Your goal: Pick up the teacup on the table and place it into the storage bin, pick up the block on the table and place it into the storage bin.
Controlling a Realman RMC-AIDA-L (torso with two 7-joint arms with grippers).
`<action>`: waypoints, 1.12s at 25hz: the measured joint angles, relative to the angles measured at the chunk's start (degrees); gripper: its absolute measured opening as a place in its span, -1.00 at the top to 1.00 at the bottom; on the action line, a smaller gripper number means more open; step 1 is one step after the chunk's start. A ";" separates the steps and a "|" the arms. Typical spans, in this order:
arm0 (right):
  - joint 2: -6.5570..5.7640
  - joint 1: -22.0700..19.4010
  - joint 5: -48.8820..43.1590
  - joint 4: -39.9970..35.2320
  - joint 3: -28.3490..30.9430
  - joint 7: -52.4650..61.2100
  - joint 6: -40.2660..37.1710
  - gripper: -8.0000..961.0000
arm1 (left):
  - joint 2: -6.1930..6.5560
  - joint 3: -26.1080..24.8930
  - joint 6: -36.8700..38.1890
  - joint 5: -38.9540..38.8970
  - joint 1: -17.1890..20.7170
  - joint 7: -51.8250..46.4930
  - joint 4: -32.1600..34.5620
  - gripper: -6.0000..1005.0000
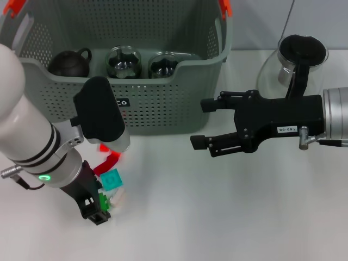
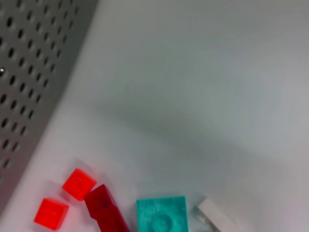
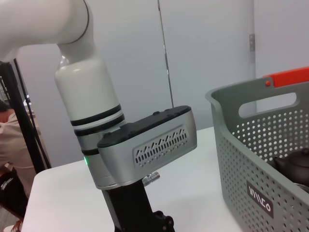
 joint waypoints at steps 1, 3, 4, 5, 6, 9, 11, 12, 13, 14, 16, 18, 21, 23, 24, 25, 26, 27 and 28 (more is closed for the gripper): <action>0.00 -0.02 0.01 0.02 0.02 -0.12 -0.01 -0.93 | 0.00 0.13 -0.01 -0.01 0.00 0.00 -0.08 -0.47; 0.00 -0.03 0.01 0.23 0.03 -0.19 -0.02 -0.93 | 0.00 0.54 -0.05 0.01 0.00 -0.01 -0.29 -0.42; 0.00 -0.02 -0.01 0.39 0.03 -0.21 -0.03 -0.93 | 0.00 0.74 -0.09 0.01 0.00 -0.02 -0.36 -0.40; 0.00 -0.01 -0.01 0.51 0.05 -0.24 -0.03 -0.93 | 0.00 0.89 -0.15 -0.02 0.00 -0.02 -0.40 -0.37; 0.00 0.00 -0.03 0.63 0.07 -0.30 -0.04 -0.93 | 0.00 1.04 -0.24 -0.12 0.00 -0.03 -0.43 -0.36; 0.00 0.02 -0.04 0.80 0.13 -0.66 -0.05 -0.93 | 0.00 1.15 -0.39 -0.31 0.00 -0.05 -0.44 -0.31; 0.00 0.01 -0.04 0.80 0.13 -0.77 -0.05 -0.93 | 0.00 1.23 -0.41 -0.37 0.00 -0.06 -0.44 -0.27; 0.00 0.00 -0.04 0.82 0.13 -0.80 -0.05 -0.93 | 0.00 1.26 -0.42 -0.40 -0.04 -0.09 -0.44 -0.26; 0.00 -0.04 -0.04 0.86 0.13 -0.83 -0.05 -0.93 | 0.00 1.28 -0.41 -0.45 -0.08 -0.16 -0.44 -0.24; 0.00 -0.08 -0.04 0.90 0.13 -0.85 -0.05 -0.93 | 0.00 1.28 -0.26 -0.50 -0.46 -0.50 -0.81 -0.17; -0.06 -0.16 -0.04 1.04 0.13 -0.93 -0.06 -0.93 | 0.00 1.29 -0.12 -0.52 -0.64 -0.69 -1.16 -0.04; -0.13 -0.15 -0.04 1.28 0.13 -1.02 -0.05 -0.93 | 0.00 1.27 -0.10 -0.53 -0.97 -0.97 -1.62 0.08; -0.18 -0.10 -0.04 1.44 0.11 -1.15 -0.07 -0.93 | 0.00 1.39 -0.26 -0.54 -0.99 -1.59 -1.61 0.16; -0.18 -0.10 -0.04 1.45 0.11 -1.18 -0.14 -0.93 | 0.00 1.41 -0.15 -0.54 -0.89 -2.23 -0.92 0.16; -0.18 -0.15 -0.04 1.45 0.11 -1.19 -0.19 -0.93 | 0.00 1.31 0.04 -0.54 -0.77 -2.41 -0.31 0.17; -0.18 -0.19 -0.04 1.45 0.11 -1.19 -0.24 -0.93 | 0.00 1.11 0.43 -0.54 -0.65 -2.62 0.39 0.17; -0.19 -0.23 -0.04 1.45 0.11 -1.19 -0.26 -0.93 | -0.01 0.86 0.96 -0.54 -0.52 -2.83 1.13 0.17; -0.22 -0.28 -0.04 1.45 0.13 -1.25 -0.29 -0.93 | 0.00 0.40 1.68 -0.53 -0.40 -3.18 2.07 0.18; -0.26 -0.35 -0.05 1.46 0.15 -1.37 -0.35 -0.93 | -0.01 -0.05 2.46 -0.54 -0.25 -3.56 2.93 0.18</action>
